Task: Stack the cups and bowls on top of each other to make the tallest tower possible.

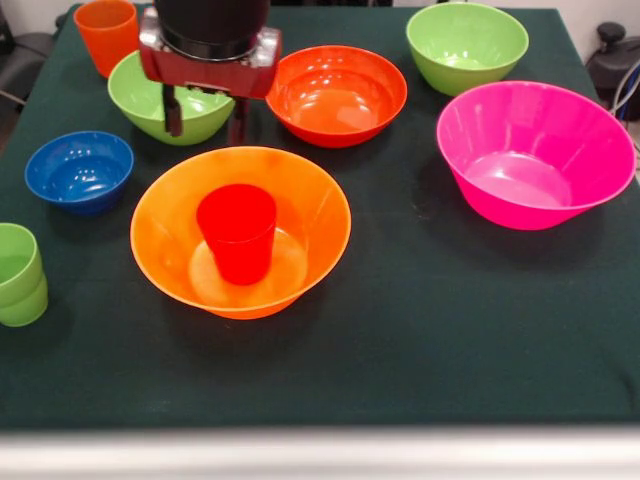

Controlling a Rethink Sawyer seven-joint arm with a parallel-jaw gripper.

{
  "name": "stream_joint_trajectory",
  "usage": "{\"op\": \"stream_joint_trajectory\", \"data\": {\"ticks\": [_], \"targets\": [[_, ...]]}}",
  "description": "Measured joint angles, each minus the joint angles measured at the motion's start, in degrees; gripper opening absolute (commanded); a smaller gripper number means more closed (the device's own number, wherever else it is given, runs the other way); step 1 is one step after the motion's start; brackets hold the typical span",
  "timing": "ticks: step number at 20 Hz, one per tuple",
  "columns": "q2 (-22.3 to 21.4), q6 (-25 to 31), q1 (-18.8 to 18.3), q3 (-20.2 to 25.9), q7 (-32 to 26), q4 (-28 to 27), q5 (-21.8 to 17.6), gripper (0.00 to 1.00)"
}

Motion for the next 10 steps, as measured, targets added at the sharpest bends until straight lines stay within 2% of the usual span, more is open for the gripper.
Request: {"op": "stream_joint_trajectory", "data": {"ticks": [10], "targets": [[0.4,0.6,-3.4,0.3,-0.3,-0.9,-2.6,1.00]]}}
